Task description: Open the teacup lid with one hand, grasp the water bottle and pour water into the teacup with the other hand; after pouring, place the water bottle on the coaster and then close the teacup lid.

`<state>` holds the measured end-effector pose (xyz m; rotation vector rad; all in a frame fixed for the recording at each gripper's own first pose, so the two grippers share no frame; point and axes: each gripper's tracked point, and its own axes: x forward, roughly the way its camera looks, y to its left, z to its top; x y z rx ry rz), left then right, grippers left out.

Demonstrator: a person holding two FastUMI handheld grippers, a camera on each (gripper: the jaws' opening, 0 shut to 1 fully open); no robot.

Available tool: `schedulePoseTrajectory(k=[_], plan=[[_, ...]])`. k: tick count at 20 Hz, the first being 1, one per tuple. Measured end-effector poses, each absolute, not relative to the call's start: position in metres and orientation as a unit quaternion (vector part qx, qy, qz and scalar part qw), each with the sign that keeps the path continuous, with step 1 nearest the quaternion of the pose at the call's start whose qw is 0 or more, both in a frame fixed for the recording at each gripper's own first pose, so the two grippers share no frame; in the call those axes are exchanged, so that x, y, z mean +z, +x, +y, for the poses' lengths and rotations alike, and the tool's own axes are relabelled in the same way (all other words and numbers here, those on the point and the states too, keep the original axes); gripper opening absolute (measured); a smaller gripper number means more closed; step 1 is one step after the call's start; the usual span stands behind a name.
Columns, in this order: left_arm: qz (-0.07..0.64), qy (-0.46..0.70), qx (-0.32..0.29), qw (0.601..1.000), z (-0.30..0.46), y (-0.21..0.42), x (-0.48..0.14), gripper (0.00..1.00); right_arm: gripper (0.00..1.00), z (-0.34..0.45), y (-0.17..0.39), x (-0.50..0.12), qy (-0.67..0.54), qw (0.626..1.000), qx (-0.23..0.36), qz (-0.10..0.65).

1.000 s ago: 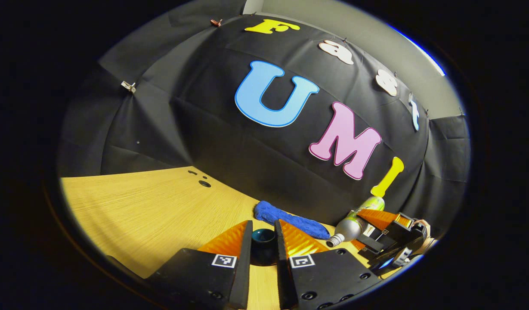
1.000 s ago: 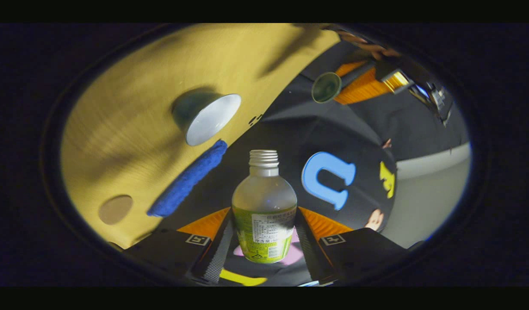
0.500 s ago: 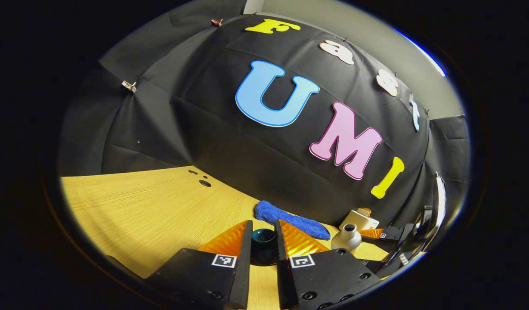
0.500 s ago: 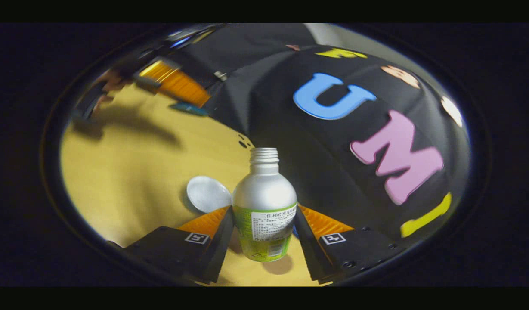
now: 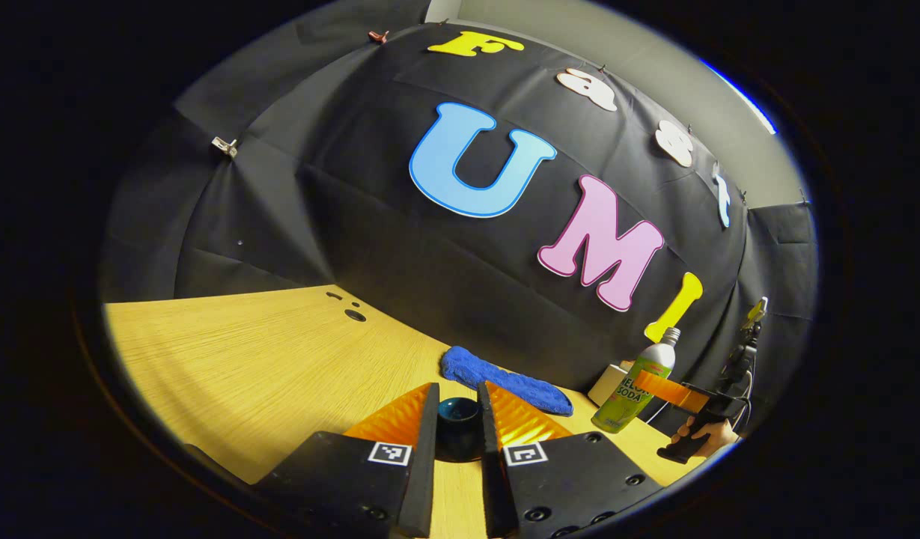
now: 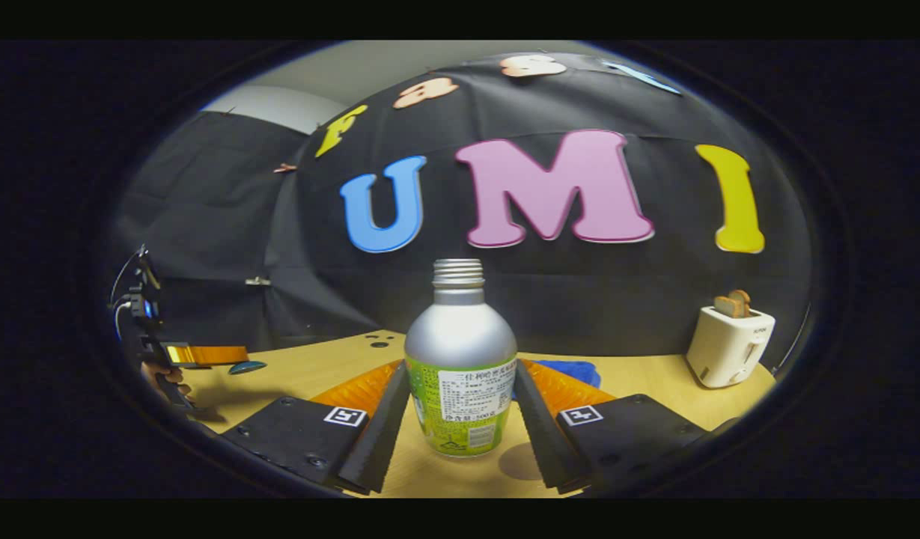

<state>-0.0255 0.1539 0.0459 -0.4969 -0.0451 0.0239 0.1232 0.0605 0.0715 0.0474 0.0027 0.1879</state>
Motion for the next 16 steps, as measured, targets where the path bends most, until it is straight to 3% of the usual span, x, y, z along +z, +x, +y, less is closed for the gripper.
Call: schedulePoseTrajectory(k=[7, 16], plan=[[-0.018, -0.248, 0.012, 0.969, 0.153, -0.024, 0.043, 0.30, 0.78, -0.008, 0.132, 0.032, 0.035, 0.998, 0.045, 0.022], [-0.015, -0.250, 0.014, 0.968, 0.154, -0.022, 0.041, 0.30, 0.79, -0.009, 0.136, 0.001, 0.015, 0.997, 0.055, 0.045]])
